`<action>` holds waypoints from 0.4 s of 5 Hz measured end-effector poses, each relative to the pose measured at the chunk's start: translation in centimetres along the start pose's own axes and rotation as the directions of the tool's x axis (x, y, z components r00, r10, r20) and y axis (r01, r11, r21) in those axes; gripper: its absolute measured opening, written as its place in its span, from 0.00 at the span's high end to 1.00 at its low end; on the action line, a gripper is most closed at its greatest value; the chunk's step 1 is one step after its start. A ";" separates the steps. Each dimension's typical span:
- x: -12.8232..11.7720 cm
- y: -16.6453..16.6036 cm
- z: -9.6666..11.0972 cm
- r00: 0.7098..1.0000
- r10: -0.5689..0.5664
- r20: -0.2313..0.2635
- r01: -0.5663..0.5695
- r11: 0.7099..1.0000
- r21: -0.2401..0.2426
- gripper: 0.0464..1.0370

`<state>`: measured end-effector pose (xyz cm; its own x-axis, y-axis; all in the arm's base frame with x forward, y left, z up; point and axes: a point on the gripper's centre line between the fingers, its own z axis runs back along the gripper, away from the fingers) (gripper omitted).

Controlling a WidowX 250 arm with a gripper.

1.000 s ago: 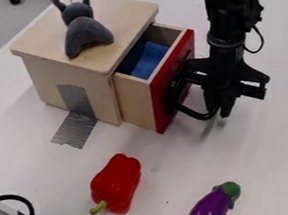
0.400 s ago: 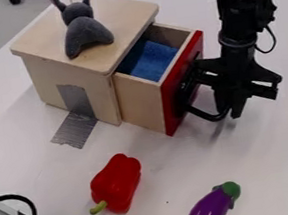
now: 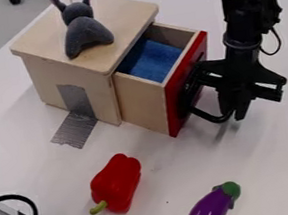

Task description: Open the drawer

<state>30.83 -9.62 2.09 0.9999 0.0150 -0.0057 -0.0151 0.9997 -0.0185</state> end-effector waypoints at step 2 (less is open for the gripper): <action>-0.1 -0.3 0.1 1.000 0.001 -0.004 -0.001 1.000 -0.004 0.89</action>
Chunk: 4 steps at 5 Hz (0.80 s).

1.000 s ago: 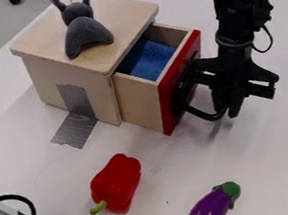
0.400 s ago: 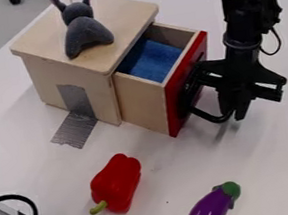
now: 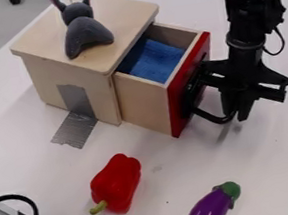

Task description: Open the drawer

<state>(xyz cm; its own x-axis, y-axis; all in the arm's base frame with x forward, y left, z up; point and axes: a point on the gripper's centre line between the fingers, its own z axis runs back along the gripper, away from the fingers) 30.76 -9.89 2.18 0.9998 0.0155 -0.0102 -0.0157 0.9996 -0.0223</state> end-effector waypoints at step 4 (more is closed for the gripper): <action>-0.8 -1.0 6.5 0.995 -0.001 0.105 0.002 1.000 -0.005 0.04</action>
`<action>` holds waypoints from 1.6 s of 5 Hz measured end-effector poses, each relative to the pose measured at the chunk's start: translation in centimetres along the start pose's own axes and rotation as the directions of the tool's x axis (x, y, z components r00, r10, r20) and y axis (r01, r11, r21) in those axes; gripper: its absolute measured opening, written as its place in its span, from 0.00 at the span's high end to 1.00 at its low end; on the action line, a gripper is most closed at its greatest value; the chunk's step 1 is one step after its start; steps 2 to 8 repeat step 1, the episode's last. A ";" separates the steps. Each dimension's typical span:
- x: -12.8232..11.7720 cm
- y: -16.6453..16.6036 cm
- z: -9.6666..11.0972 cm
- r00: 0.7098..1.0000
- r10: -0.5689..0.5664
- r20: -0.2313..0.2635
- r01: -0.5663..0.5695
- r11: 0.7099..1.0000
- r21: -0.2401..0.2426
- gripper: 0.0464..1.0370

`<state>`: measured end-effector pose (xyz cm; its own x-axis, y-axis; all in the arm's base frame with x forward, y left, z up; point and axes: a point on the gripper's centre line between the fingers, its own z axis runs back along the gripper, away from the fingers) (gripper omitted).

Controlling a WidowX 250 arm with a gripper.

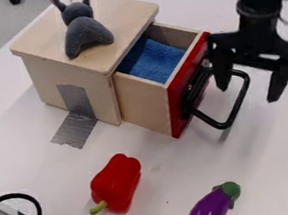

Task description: Open the drawer

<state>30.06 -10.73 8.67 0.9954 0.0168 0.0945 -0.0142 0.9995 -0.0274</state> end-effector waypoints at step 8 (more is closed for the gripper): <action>-0.8 0.1 2.3 1.000 0.008 0.016 -0.008 1.000 -0.018 0.04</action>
